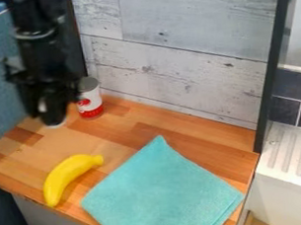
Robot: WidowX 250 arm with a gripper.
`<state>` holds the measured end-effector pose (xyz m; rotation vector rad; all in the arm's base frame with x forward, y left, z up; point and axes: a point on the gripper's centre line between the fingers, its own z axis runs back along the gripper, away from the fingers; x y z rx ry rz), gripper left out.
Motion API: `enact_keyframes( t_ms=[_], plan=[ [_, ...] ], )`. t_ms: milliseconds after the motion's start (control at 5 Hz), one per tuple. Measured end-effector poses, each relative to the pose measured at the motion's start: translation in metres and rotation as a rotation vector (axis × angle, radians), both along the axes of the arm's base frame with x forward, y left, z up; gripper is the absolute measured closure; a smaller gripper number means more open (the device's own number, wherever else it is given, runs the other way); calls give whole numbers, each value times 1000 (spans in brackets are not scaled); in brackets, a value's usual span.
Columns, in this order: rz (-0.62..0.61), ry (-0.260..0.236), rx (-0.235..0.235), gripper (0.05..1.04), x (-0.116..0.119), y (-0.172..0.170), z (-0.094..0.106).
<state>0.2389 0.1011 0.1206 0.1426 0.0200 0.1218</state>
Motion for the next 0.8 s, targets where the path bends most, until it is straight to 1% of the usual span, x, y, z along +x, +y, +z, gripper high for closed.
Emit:
enact_keyframes(
  t_ms=[200,400,600,800],
  plan=[
    [51,26,27,633,-9,31,-18],
    [118,29,31,633,-12,49,-38],
    [164,28,8,633,-15,66,-56],
    [195,39,-24,633,-20,79,-71]
  ],
)
